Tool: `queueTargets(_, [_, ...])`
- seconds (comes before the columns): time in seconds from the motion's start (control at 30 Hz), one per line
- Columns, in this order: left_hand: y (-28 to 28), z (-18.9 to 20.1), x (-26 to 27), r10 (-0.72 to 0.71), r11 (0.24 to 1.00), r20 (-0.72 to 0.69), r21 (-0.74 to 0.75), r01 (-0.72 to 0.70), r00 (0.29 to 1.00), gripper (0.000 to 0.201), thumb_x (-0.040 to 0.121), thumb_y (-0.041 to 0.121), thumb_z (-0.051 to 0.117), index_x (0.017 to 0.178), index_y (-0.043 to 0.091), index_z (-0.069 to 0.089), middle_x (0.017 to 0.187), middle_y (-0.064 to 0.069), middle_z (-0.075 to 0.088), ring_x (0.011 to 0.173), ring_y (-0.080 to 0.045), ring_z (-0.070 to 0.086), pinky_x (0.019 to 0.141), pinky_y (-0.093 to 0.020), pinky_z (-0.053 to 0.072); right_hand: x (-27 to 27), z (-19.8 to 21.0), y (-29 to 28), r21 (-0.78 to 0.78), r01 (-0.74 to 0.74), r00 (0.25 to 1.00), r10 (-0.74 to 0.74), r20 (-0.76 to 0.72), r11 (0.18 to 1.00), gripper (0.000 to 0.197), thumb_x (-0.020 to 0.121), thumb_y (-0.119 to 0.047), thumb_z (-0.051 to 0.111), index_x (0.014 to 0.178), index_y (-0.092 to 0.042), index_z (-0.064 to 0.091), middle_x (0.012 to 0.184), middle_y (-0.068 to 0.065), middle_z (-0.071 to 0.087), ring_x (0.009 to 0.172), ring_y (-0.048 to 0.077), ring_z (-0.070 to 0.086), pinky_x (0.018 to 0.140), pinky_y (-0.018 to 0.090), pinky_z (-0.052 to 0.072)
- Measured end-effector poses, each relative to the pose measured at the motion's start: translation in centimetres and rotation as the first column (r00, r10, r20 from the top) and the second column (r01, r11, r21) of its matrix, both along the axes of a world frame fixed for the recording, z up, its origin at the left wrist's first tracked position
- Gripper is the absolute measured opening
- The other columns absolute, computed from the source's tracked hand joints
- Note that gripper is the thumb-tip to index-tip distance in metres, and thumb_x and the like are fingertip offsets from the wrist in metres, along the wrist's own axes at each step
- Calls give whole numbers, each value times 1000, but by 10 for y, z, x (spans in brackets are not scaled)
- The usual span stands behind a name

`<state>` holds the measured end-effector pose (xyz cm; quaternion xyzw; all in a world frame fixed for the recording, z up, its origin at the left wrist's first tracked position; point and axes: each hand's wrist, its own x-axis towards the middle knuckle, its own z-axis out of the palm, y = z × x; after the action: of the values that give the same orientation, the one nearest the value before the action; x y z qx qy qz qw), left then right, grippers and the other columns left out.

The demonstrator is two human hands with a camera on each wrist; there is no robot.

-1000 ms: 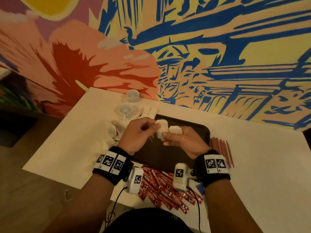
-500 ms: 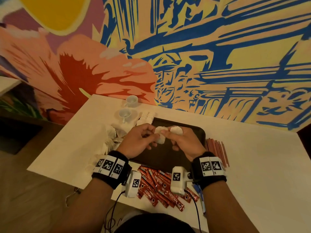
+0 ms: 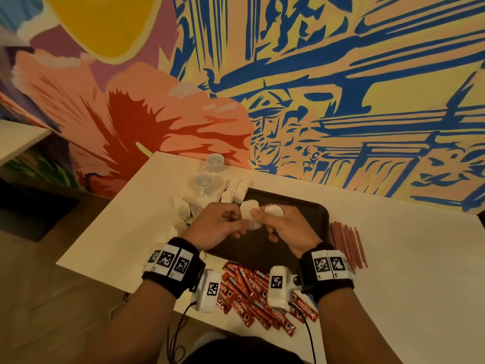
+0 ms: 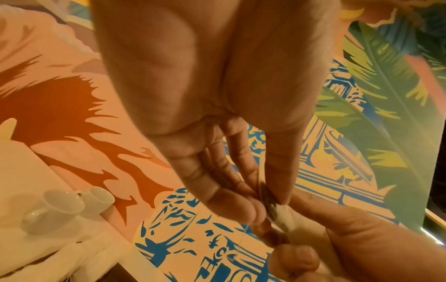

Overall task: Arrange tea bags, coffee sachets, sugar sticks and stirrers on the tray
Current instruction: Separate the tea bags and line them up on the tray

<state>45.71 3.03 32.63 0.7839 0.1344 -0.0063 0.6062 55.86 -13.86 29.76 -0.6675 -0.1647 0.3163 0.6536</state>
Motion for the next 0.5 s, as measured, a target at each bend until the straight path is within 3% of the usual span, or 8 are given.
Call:
queueTargets(0.13, [16, 0, 6, -70, 998, -35, 5, 70, 997, 10, 87, 15, 77, 81, 14, 69, 77, -5, 73, 73, -13, 69, 70, -24, 56, 5, 0, 11, -35, 15, 999, -14, 34, 999, 22, 87, -29, 79, 93, -8, 77, 66, 6, 53, 59, 14, 45, 49, 23, 38])
queueTargets(0.23, [29, -1, 13, -70, 996, -39, 49, 72, 997, 15, 89, 18, 74, 77, 14, 66, 75, -1, 74, 69, -9, 68, 66, -18, 53, 9, 0, 23, -79, -11, 1000, 12, 22, 997, 26, 91, -34, 75, 94, -9, 75, 62, 2, 52, 57, 14, 46, 50, 24, 39])
queueTargets(0.33, [45, -4, 20, -49, 997, -53, 57, 52, 997, 11, 90, 15, 73, 84, 7, 68, 77, -6, 74, 70, -12, 69, 65, -20, 54, 13, -1, 34, -121, 9, 991, -26, -135, 993, 40, 94, -42, 68, 107, -5, 73, 77, 8, 59, 64, 19, 52, 57, 29, 44])
queueTargets(0.4, [61, -6, 26, -17, 998, -52, 59, 20, 999, 13, 91, 13, 72, 91, 1, 67, 83, -13, 74, 71, -15, 69, 64, -21, 55, 16, -1, 39, -57, 53, 953, -68, -296, 997, 37, 99, -30, 59, 116, 2, 66, 91, 11, 59, 67, 19, 54, 59, 32, 47])
queueTargets(0.5, [87, -5, 36, 29, 997, -22, 77, -27, 999, 9, 92, 12, 70, 101, 9, 70, 84, -11, 74, 71, -14, 68, 63, -21, 54, 18, -1, 43, 93, 168, 864, -102, -494, 981, 28, 100, -12, 36, 119, -1, 53, 106, 17, 64, 70, 22, 52, 63, 36, 52])
